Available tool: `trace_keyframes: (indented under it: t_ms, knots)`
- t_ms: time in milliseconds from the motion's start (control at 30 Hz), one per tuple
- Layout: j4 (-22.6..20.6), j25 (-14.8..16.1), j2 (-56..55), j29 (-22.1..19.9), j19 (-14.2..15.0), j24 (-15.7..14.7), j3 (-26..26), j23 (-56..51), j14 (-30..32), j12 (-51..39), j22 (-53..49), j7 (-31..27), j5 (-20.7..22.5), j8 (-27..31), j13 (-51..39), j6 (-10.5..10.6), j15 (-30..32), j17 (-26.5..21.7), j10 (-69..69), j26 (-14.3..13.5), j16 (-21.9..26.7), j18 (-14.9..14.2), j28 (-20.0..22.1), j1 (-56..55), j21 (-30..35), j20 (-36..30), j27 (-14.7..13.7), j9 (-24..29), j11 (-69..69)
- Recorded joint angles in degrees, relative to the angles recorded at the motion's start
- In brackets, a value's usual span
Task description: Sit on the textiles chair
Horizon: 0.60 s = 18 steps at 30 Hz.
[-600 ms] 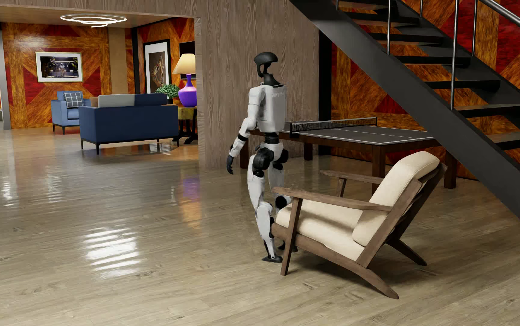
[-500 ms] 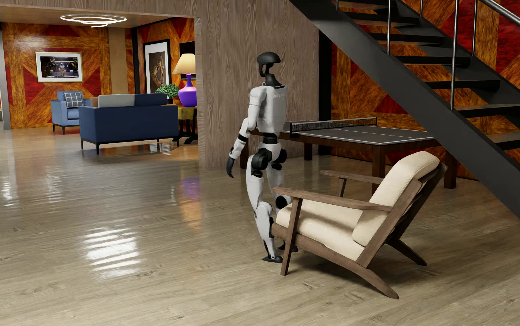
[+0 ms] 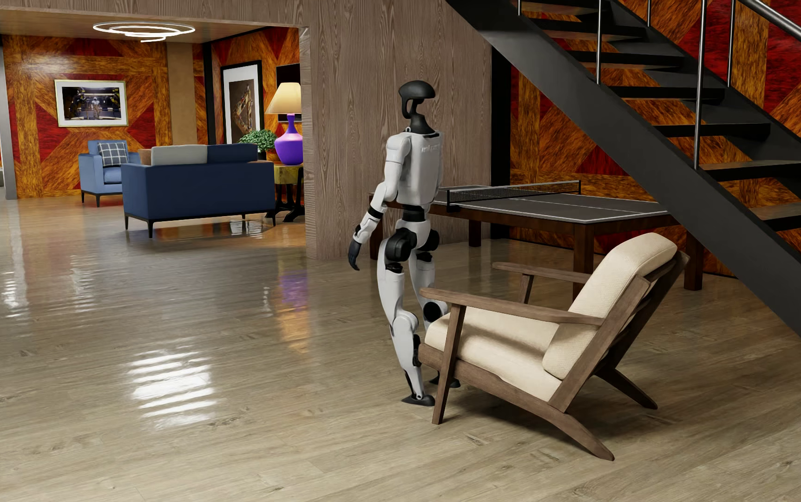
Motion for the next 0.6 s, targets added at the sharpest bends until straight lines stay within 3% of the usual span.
trace_keyframes:
  t_ms: [167,400,433,500,600]
  knots:
    - [-0.2,1.6,0.8,-1.9,0.3,0.6,-0.1,1.9,0.1,-0.2,0.9,1.5,0.2,-0.6,-0.7,-0.1,-0.2,-0.3,0.0,-0.2,-0.4,0.3,-0.4,0.4,-0.5,-0.9,0.5,0.2,-0.7]
    - [-0.2,0.0,-3.9,-0.3,-0.9,-1.3,-0.2,-0.4,0.0,-4.9,2.4,1.2,0.8,0.4,-4.9,-0.1,-0.2,0.0,4.1,2.1,-0.1,2.0,0.8,-3.3,4.7,-3.4,0.9,3.6,3.9]
    - [-0.2,-0.7,-4.2,-0.4,-1.1,-0.9,-0.3,-0.7,-0.3,-6.8,1.6,1.2,0.7,0.7,-7.3,0.0,0.2,0.1,6.1,1.9,-0.1,1.7,0.5,-4.1,5.8,-5.0,0.9,6.0,4.5]
    - [0.6,-1.0,-12.2,-0.8,-1.0,-0.3,-0.9,-2.3,-1.3,-11.1,-0.2,-0.8,0.3,1.9,-11.6,0.1,-1.6,0.2,13.3,2.1,0.0,1.7,0.0,-11.2,9.1,-8.7,1.6,8.7,13.2]
    - [3.0,-0.8,-27.0,-1.1,1.0,1.8,-1.4,-8.3,-3.2,-20.0,-7.7,-3.4,-1.5,3.2,-19.2,-0.1,-4.9,-0.8,25.8,0.8,2.3,-1.2,-2.3,-24.1,13.2,-16.8,1.3,15.8,28.8]
